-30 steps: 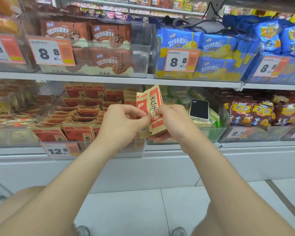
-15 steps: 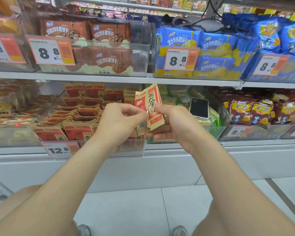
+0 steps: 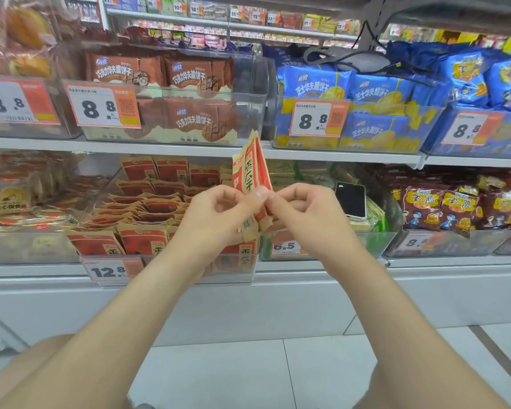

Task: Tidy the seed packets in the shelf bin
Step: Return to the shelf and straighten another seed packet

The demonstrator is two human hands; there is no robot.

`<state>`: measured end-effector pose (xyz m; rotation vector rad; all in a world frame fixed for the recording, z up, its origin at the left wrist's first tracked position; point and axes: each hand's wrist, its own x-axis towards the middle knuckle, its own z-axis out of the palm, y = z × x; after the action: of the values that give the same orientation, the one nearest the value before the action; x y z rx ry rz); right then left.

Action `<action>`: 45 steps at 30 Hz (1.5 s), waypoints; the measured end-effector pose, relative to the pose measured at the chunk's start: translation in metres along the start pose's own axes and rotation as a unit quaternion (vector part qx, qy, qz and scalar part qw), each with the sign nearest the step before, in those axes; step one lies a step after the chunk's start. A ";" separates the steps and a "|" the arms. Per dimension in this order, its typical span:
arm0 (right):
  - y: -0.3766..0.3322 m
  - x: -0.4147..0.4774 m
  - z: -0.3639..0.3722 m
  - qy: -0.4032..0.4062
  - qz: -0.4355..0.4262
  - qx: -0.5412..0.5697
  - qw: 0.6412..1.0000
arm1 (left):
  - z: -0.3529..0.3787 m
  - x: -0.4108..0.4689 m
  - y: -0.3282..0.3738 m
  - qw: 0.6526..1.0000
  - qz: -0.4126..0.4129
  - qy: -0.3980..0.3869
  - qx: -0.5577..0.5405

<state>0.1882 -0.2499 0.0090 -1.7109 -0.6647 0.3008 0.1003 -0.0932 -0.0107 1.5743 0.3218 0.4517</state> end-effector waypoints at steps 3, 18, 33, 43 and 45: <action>0.007 0.001 0.006 0.008 -0.099 -0.130 0.987 | 0.000 -0.001 0.000 1.000 0.003 -0.011 0.008; 0.013 0.006 0.009 0.005 -0.123 -0.104 0.987 | -0.005 0.002 0.001 0.999 -0.020 -0.002 -0.044; 0.008 0.001 0.006 -0.052 -0.166 -0.111 0.978 | -0.004 0.003 0.003 0.996 -0.025 0.023 -0.085; 0.013 0.003 0.016 -0.066 -0.127 -0.120 0.982 | 0.010 -0.007 0.004 0.997 0.039 0.007 -0.068; 0.014 0.008 0.016 0.001 -0.135 -0.134 0.982 | 0.017 -0.012 0.003 0.997 0.042 -0.018 -0.056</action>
<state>0.1898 -0.2344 -0.0073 -1.8479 -0.9578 0.0176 0.0976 -0.1134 -0.0091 1.4879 0.2004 0.4976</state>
